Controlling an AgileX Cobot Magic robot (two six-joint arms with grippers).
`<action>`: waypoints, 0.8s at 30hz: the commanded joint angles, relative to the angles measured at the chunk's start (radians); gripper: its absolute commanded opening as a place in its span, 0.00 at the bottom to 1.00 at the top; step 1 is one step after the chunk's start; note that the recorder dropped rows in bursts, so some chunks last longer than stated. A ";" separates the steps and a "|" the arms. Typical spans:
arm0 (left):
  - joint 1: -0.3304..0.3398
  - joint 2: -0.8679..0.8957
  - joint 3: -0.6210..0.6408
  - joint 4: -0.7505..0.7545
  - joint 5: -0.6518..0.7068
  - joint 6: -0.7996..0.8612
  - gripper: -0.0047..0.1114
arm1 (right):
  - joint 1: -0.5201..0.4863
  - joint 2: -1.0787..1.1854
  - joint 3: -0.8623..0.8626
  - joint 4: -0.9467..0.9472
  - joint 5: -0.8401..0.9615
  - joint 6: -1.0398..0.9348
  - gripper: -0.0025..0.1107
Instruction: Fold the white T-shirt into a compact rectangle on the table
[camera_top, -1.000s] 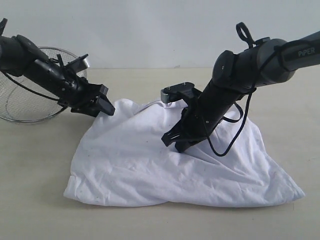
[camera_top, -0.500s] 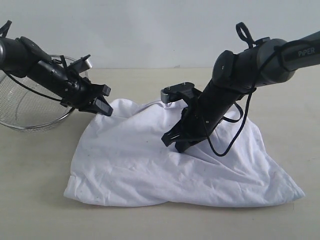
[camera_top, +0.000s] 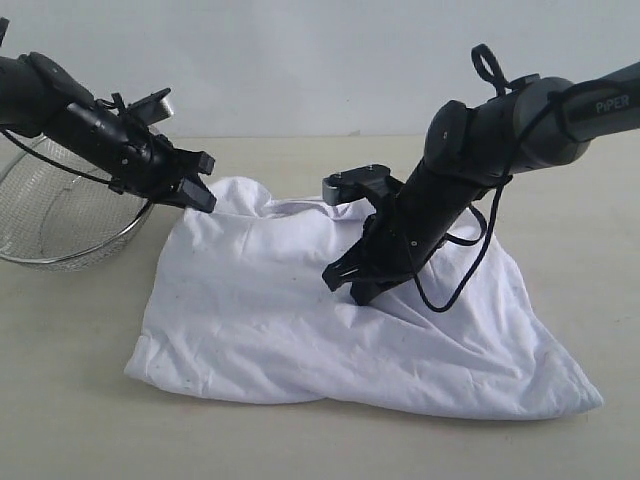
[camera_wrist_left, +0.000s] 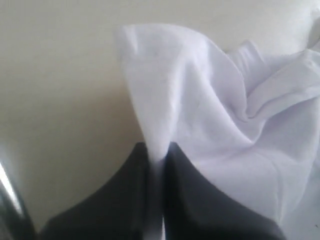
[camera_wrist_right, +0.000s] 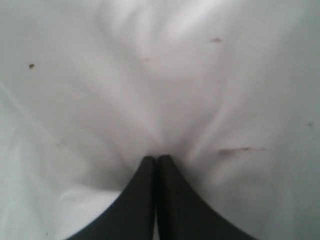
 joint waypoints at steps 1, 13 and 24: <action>0.012 -0.011 -0.007 0.150 -0.056 -0.114 0.08 | 0.000 0.031 0.015 -0.111 0.049 0.055 0.02; 0.016 -0.070 -0.007 0.126 -0.147 -0.085 0.08 | 0.000 0.031 0.015 -0.183 0.049 0.125 0.02; 0.008 -0.069 -0.008 0.125 -0.161 -0.058 0.12 | 0.000 0.031 0.015 -0.183 0.049 0.125 0.02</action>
